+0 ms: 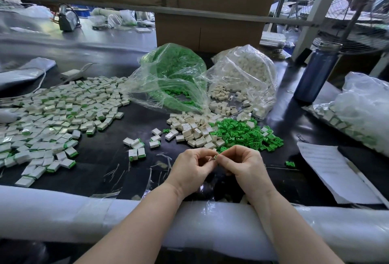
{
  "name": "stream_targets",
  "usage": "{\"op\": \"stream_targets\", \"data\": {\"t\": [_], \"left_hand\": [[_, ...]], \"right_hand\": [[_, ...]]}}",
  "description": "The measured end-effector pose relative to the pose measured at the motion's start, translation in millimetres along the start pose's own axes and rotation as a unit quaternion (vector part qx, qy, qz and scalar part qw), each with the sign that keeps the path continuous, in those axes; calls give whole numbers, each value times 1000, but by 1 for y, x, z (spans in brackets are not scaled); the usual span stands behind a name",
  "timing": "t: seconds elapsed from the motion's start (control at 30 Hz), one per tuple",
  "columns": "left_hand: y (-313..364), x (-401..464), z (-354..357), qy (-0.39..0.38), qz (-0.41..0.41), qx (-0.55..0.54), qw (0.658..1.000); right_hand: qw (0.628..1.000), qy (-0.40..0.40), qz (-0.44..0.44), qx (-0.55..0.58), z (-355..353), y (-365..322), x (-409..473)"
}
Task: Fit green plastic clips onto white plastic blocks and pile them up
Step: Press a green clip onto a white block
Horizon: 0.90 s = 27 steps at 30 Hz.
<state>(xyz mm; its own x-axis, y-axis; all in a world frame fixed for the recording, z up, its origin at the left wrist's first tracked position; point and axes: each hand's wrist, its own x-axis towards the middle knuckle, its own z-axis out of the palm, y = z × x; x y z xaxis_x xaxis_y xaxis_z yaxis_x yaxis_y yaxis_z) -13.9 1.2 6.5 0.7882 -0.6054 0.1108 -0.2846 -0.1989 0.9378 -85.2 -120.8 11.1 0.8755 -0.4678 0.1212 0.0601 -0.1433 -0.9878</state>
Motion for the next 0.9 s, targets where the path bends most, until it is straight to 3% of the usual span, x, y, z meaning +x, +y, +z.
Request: {"op": "stream_targets", "data": {"t": [0.3,0.53,0.9], "left_hand": [[6,-1,-3,1,6,-38,999],[8,-2,-3,-40,23,-47,998],[7,-2,-1,-69,49,45,995]], "right_hand": [[1000,-4,-13,14,1,2,1],[993,-117,17,-15,0,3,3],[992,-119,32,26,-2,6,4]]}}
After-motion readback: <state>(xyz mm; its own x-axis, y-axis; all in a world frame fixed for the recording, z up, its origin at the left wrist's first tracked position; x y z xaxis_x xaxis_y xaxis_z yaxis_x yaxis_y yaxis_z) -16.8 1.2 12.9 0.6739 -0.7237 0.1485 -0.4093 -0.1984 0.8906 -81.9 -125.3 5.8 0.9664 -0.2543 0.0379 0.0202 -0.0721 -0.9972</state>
